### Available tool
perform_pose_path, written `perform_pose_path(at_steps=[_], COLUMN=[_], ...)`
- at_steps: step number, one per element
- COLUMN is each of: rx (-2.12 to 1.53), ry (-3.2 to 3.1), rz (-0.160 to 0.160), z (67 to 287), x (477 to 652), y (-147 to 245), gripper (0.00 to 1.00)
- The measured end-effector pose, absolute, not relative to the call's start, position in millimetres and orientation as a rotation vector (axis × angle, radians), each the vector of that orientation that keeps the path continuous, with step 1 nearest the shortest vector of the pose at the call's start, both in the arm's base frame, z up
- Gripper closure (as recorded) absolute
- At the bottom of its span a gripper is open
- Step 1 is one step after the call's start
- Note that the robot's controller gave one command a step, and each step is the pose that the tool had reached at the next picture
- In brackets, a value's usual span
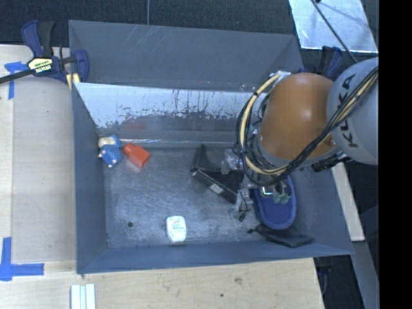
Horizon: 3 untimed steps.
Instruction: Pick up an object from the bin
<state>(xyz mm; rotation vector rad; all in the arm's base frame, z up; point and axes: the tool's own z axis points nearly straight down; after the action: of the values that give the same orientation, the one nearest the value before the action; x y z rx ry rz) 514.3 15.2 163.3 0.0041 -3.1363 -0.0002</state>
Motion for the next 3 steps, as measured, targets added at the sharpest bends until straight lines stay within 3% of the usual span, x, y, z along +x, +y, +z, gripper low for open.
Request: perform_pose_path(at_steps=[1, 2, 3], rx=[-0.229, -0.228, -0.282], ry=[-3.129, -3.131, -3.133], rz=[0.000, -0.001, 0.000], z=[73.0, 75.9, 248.4], x=[584.6, 584.7, 587.0], y=[-3.1, -2.8, -16.0], gripper=[0.00, 1.00, 1.00])
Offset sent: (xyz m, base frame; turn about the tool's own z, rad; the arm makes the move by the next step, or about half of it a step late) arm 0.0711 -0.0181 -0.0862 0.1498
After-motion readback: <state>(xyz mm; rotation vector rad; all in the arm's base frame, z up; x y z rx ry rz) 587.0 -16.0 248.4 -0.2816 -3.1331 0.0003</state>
